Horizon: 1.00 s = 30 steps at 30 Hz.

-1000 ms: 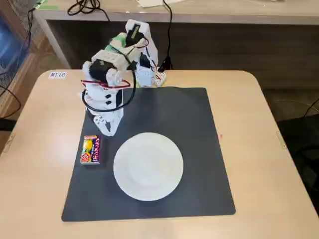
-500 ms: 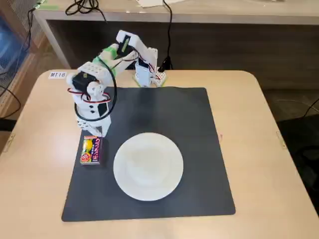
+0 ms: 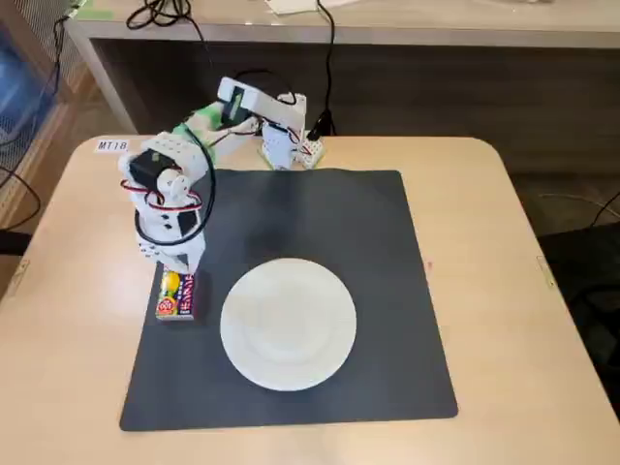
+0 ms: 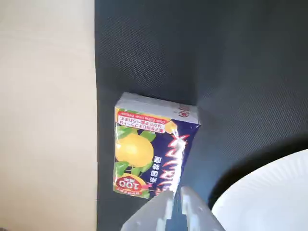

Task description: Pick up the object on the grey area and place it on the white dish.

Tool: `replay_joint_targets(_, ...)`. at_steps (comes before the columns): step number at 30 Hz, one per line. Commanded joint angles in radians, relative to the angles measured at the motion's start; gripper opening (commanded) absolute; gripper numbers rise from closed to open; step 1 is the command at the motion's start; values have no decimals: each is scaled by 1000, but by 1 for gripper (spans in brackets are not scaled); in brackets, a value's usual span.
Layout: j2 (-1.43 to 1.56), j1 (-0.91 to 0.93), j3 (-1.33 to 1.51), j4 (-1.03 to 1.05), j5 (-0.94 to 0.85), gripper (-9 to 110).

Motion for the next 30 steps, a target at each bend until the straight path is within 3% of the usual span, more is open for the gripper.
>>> replay_joint_targets(1, 11, -6, -64, 3, 3, 10)
replay_joint_targets(8, -23, -29, -112, 6, -2, 30)
replay_joint_targets(30, 46, -21, 106, 15, -5, 39)
